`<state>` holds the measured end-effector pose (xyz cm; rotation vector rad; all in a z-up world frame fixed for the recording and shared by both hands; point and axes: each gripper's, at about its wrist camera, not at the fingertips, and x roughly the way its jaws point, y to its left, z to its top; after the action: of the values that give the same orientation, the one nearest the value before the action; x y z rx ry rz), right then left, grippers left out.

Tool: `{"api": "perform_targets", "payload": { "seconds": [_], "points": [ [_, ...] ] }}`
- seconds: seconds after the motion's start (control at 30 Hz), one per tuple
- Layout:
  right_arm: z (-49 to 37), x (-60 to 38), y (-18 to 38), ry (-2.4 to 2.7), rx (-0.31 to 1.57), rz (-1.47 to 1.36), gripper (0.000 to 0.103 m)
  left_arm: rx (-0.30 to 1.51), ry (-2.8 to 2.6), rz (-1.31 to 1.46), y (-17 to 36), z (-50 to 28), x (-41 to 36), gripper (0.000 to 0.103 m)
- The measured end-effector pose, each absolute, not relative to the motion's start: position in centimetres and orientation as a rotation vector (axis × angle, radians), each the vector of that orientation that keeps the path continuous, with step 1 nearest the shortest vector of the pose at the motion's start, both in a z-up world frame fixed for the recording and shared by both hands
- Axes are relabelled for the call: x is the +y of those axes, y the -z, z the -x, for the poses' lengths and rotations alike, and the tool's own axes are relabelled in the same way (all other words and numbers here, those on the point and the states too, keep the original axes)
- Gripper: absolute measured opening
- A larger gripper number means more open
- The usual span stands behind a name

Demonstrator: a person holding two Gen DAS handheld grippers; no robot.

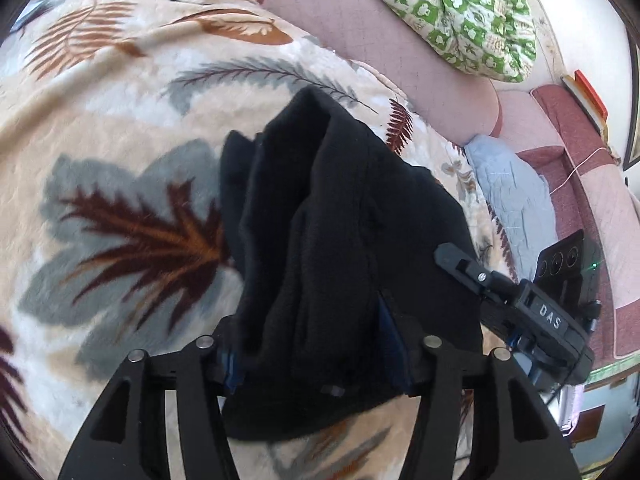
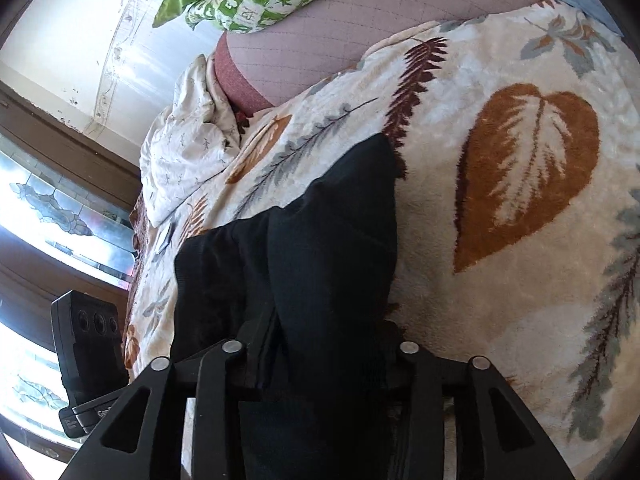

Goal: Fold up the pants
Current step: 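Lower the folded stack onto the bed and open both tools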

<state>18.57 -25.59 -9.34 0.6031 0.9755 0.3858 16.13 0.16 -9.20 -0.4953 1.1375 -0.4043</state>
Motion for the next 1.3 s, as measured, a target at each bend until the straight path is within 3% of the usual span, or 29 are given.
{"api": "perform_targets", "payload": {
  "seconds": [0.3, 0.37, 0.43, 0.7, 0.87, 1.0, 1.17, 1.2, 1.3],
  "points": [
    [-11.9, -24.9, 2.9, -0.450, 0.767, -0.516, 0.051, 0.999, 0.405, 0.532, 4.1, -13.9, 2.4, 0.060],
    [-11.2, -23.0, 3.5, -0.475, 0.797, -0.475, 0.051, 0.980, 0.444, 0.540, 3.1, -14.9, 1.0, 0.072],
    [-10.9, -22.0, 4.6, -0.449, 0.819, -0.451, 0.051, 0.995, 0.457, 0.523, 2.9, -16.9, -0.6, 0.076],
    [-10.6, -21.8, 7.9, -0.406, 0.878, -0.469, 0.050, 1.147, 0.314, 0.632, 8.5, -21.9, 0.0, 0.076],
    [-11.2, -21.5, 8.8, -0.414, 0.872, -0.480, 0.050, 1.146, 0.352, 0.716, 9.7, -21.8, 1.2, 0.076],
    [-10.3, -22.1, 7.2, -0.406, 0.826, -0.502, 0.051, 1.114, 0.370, 0.783, 8.0, -21.1, 3.3, 0.076],
    [-4.6, -22.5, 2.9, -0.302, 0.661, -0.313, 0.057, 0.939, 0.333, 0.540, 2.6, -15.1, 4.9, 0.076],
    [-2.8, -22.5, 2.1, -0.241, 0.610, -0.254, 0.062, 0.904, 0.310, 0.489, 1.9, -13.6, 5.2, 0.076],
    [2.3, -22.5, 1.0, -0.052, 0.431, -0.144, 0.099, 0.775, 0.159, 0.303, 0.1, -7.5, 5.1, 0.077]
  ]
}}
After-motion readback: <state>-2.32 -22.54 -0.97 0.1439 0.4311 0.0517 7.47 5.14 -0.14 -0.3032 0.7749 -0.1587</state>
